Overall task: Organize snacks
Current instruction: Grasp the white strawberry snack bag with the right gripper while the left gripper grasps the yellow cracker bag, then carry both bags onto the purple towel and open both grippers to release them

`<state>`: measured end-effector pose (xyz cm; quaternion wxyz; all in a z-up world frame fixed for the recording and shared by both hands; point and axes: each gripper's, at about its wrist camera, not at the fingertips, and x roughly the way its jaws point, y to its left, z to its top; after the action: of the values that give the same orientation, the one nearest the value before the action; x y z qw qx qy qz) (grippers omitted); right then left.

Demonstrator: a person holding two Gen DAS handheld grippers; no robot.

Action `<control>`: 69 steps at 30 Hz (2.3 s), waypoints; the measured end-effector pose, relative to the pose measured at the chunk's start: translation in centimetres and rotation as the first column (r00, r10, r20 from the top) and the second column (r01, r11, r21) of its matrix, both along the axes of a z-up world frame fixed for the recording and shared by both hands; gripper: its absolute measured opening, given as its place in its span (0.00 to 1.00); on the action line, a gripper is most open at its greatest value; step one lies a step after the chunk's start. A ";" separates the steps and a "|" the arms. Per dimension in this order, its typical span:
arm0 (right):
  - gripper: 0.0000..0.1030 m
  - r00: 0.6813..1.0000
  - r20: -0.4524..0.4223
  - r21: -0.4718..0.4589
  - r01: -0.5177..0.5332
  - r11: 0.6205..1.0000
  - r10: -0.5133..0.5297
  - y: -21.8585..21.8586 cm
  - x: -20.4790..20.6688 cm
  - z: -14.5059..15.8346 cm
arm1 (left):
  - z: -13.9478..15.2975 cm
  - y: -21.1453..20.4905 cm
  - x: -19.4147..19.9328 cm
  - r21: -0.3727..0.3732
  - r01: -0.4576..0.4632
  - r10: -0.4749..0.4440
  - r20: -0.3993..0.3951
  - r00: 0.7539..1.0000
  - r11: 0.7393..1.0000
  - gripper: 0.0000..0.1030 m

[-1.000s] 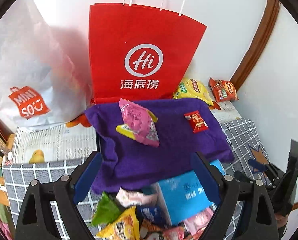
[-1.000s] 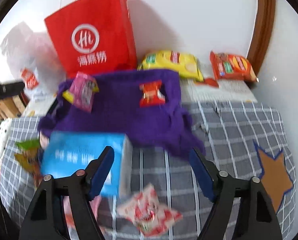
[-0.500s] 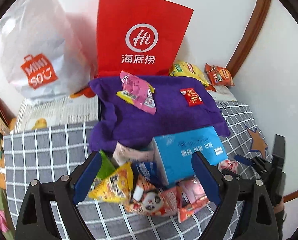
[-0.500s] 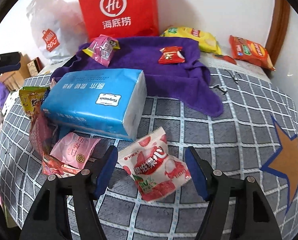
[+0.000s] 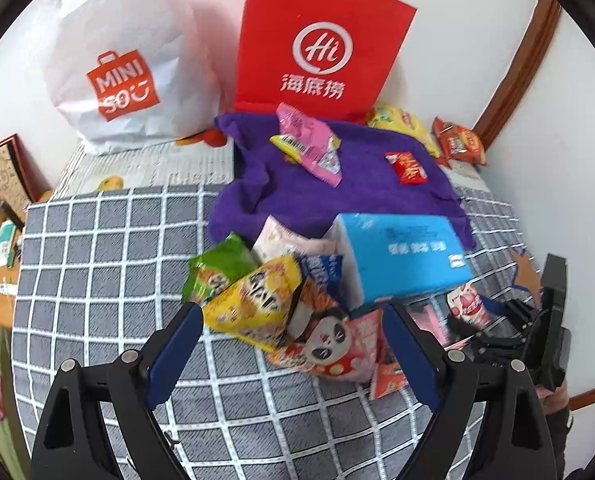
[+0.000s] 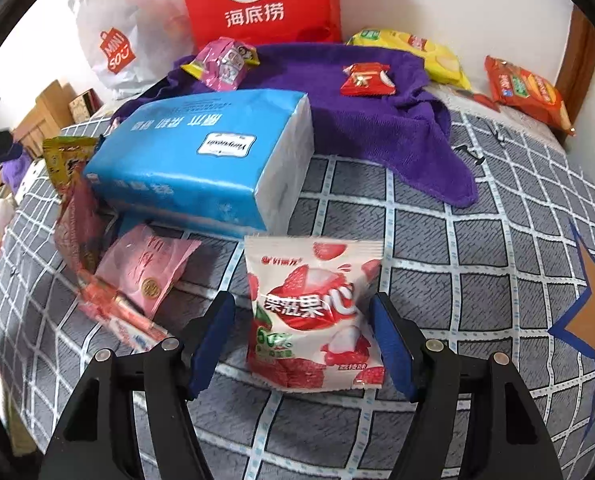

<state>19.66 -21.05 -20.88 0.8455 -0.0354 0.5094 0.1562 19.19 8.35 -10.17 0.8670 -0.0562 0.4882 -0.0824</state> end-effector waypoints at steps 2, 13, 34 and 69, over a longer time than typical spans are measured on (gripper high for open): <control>0.56 0.999 0.028 -0.021 0.030 0.999 -0.030 0.1 0.0 -0.1 | -0.5 0.1 -0.4 0.025 -0.015 0.015 0.002 1.000 1.000 0.88; 0.53 0.979 0.131 -0.037 0.160 0.986 -0.154 -1.8 -0.8 -0.6 | -4.0 2.1 -0.7 0.017 -0.079 0.079 0.000 0.997 0.997 0.88; 0.56 0.980 0.124 -0.025 0.159 0.987 -0.155 -1.8 -0.7 -0.8 | -8.5 2.4 1.7 -0.023 -0.130 0.132 0.099 0.986 0.991 0.73; 0.52 0.957 0.135 0.010 0.257 0.966 -0.256 -3.2 -2.0 -0.1 | -6.4 2.5 -0.7 -0.145 -0.067 0.092 0.175 0.980 0.987 0.60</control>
<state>17.66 -24.24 -20.95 0.8911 0.0173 0.4518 0.0406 18.46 10.83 -16.55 0.9044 -0.1279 0.3979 -0.0858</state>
